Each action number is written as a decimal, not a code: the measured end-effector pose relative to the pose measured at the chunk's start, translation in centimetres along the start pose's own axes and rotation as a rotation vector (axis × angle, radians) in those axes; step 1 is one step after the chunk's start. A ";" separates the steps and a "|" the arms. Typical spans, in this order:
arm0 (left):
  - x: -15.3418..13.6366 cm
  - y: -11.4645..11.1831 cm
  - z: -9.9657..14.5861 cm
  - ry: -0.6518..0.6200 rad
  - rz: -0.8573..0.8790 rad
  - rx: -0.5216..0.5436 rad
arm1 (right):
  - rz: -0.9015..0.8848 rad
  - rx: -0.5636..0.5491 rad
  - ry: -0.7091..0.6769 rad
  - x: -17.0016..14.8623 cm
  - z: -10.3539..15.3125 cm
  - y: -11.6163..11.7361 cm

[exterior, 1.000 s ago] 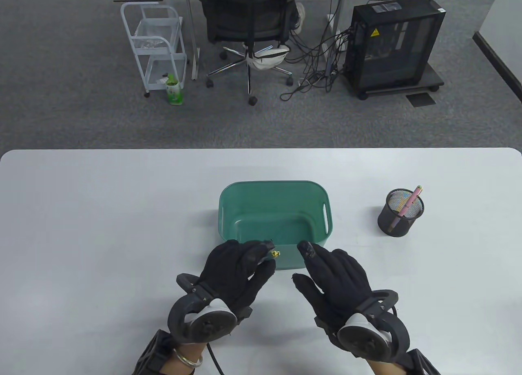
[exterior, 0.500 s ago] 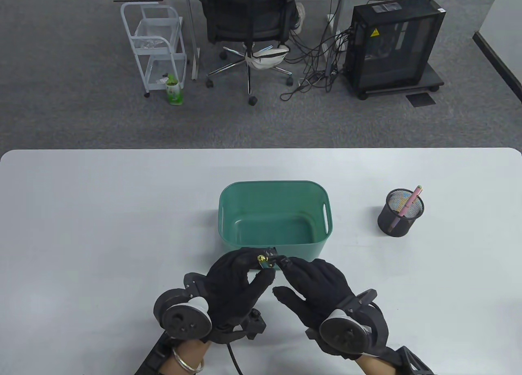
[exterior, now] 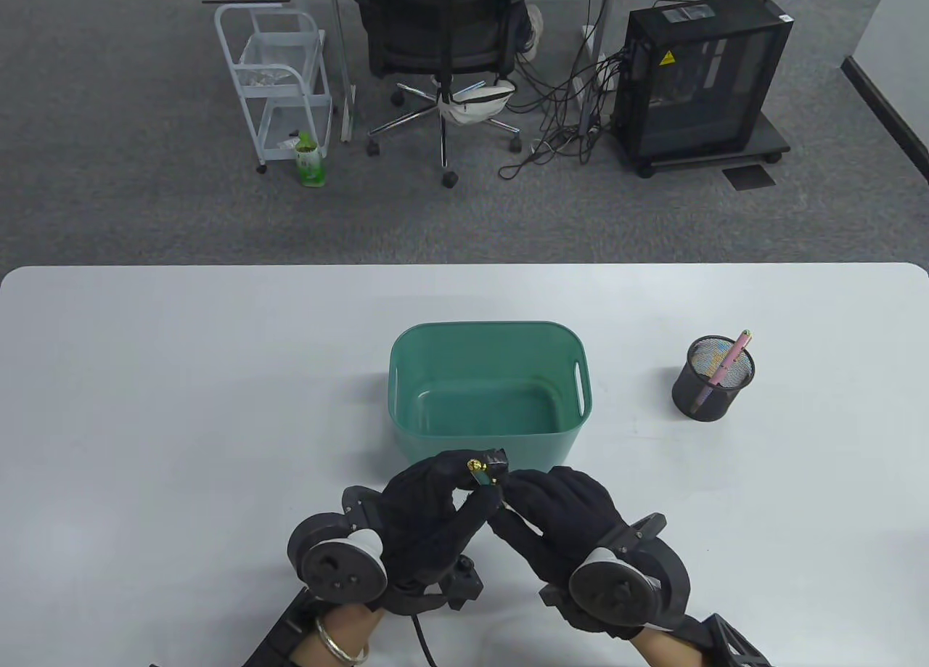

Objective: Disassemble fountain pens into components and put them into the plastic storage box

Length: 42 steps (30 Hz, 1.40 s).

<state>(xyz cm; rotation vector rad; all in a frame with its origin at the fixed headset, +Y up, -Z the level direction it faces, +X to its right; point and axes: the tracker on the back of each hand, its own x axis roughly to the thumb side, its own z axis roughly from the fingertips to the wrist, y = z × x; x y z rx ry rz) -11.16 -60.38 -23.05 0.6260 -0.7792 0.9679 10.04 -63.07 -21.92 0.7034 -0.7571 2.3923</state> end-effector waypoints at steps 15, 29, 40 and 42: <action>-0.4 0.3 -0.2 0.007 0.038 -0.026 | 0.008 -0.005 0.003 -0.3 -0.2 -1.0; 0.5 2.9 -0.4 -0.017 -0.133 0.010 | 0.236 -0.065 -0.009 -1.3 -0.4 -2.0; 1.0 2.6 -0.8 -0.040 -0.340 -0.113 | 0.326 -0.060 0.004 -1.9 -0.5 -1.8; 0.8 2.7 -0.9 -0.028 -0.323 -0.141 | 0.326 -0.072 0.019 -2.1 -0.6 -2.2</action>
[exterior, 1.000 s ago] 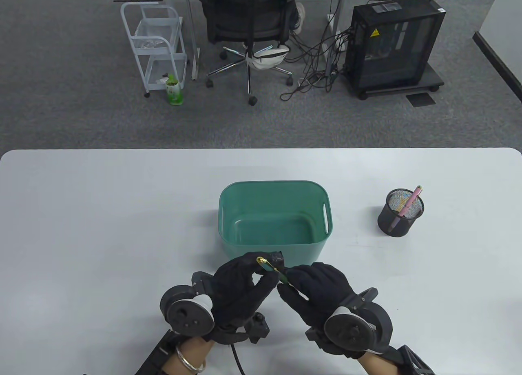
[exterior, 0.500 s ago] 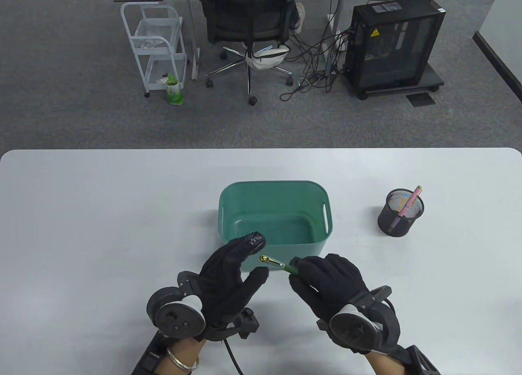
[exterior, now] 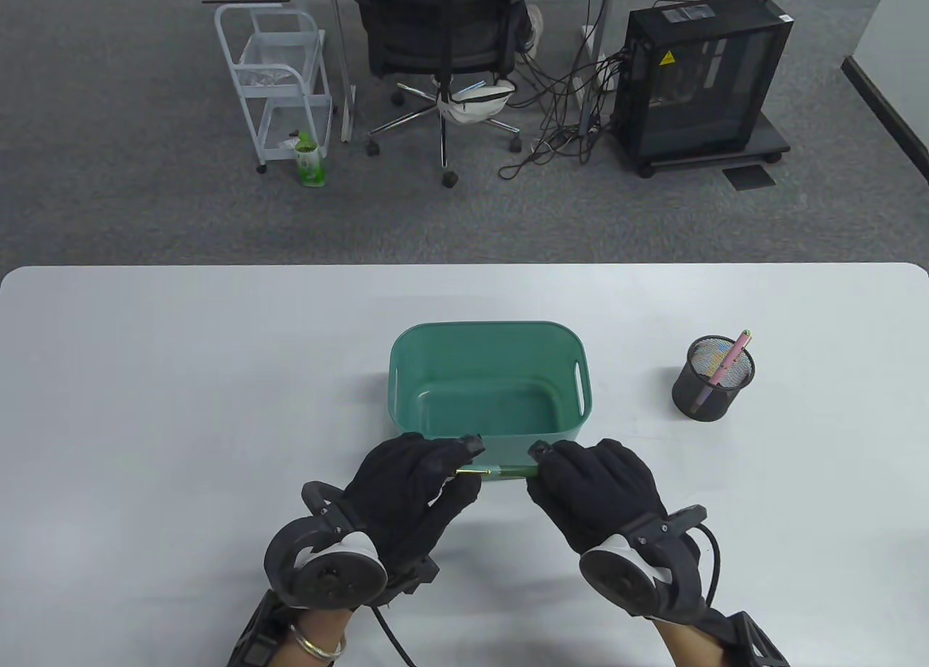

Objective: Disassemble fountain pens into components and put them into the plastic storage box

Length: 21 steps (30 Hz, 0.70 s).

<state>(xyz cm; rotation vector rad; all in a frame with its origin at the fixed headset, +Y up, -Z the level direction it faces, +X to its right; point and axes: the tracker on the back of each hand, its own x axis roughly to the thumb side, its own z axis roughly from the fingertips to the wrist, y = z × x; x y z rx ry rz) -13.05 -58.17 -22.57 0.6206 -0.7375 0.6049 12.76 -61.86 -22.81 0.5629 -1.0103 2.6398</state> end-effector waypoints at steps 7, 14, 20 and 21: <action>-0.6 -0.2 -0.1 0.018 0.017 -0.046 | -0.006 -0.078 0.037 -0.9 -0.1 -1.7; -0.8 -0.5 -0.2 0.028 0.012 -0.082 | -0.002 -0.147 0.044 -1.1 -0.1 -2.9; -0.9 -0.8 -0.4 0.030 0.004 -0.168 | 0.025 -0.201 0.026 -1.1 0.1 -3.6; -0.9 -1.0 -0.4 0.029 -0.002 -0.194 | 0.027 -0.204 0.025 -1.1 0.1 -3.8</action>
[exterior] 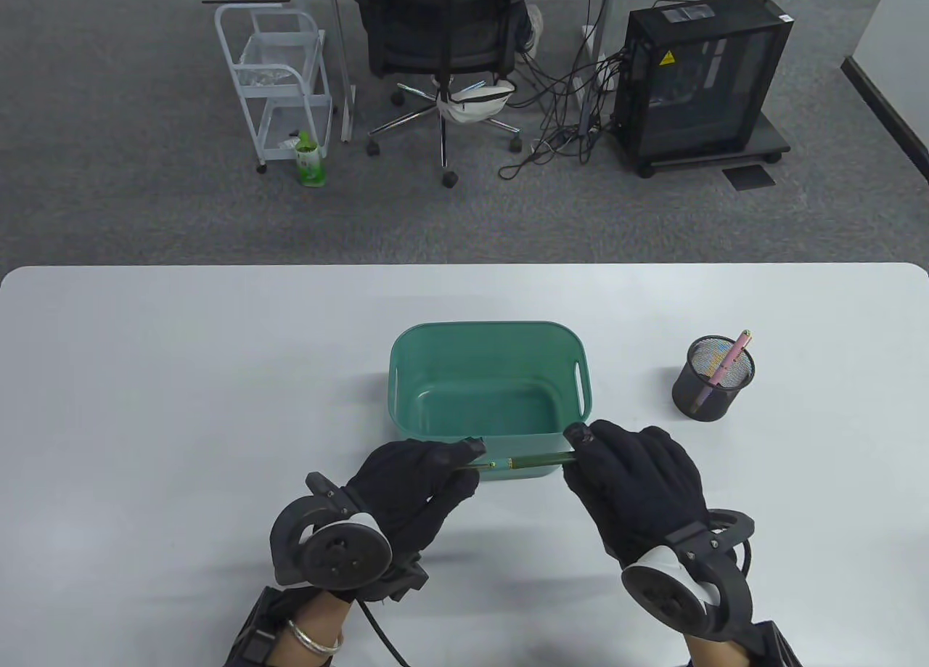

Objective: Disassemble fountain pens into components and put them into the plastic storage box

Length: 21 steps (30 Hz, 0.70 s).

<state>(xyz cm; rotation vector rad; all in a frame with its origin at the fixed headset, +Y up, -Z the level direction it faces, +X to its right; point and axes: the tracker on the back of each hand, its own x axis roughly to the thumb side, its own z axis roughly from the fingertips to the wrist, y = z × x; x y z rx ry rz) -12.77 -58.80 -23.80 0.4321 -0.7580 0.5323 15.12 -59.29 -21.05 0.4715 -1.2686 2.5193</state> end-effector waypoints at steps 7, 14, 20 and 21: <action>-0.1 -0.2 0.1 -0.042 0.018 0.041 | -0.017 0.015 -0.002 0.0 0.0 -0.1; -0.4 0.0 0.3 -0.067 0.050 0.127 | -0.032 0.021 -0.012 0.0 0.0 -0.1; -0.4 -0.2 0.3 -0.072 0.052 0.127 | -0.049 0.049 -0.050 0.5 0.1 0.2; -0.3 -0.4 0.3 -0.075 0.047 0.110 | -0.048 0.050 -0.062 0.7 0.2 0.3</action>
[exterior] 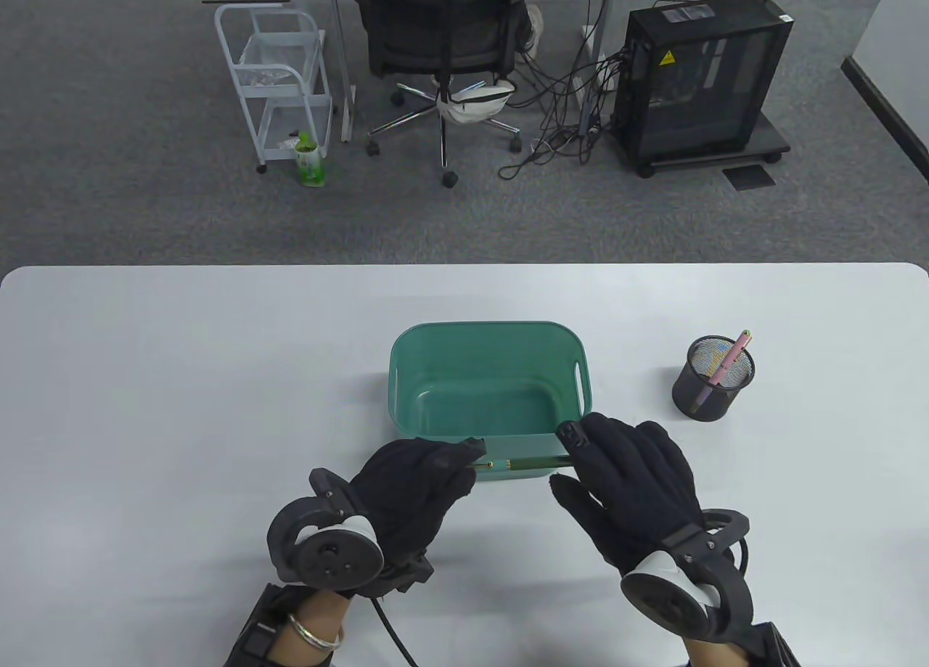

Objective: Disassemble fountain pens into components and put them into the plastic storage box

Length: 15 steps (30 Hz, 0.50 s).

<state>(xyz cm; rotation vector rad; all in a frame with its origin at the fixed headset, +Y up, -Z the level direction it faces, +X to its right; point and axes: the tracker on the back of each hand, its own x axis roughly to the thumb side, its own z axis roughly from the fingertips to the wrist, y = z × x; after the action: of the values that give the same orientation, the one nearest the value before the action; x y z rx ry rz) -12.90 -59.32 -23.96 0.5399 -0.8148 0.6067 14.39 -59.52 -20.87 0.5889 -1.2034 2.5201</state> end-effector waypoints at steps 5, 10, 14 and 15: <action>0.6 -0.7 -0.1 -0.034 -0.034 -0.019 | 0.009 0.025 -0.041 0.8 0.1 0.4; 0.9 -0.9 -0.1 -0.054 -0.044 -0.024 | 0.008 0.040 -0.053 0.9 0.2 0.6; 1.0 -0.9 -0.1 -0.060 -0.046 -0.028 | 0.008 0.042 -0.055 1.0 0.1 0.7; 1.0 -0.9 -0.1 -0.060 -0.047 -0.030 | 0.004 0.045 -0.055 1.0 0.1 0.7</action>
<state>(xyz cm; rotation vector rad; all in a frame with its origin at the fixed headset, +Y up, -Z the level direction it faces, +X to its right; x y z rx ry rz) -11.70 -59.65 -23.41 0.5503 -0.8646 0.5361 13.27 -59.97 -20.77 0.6714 -1.1701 2.5565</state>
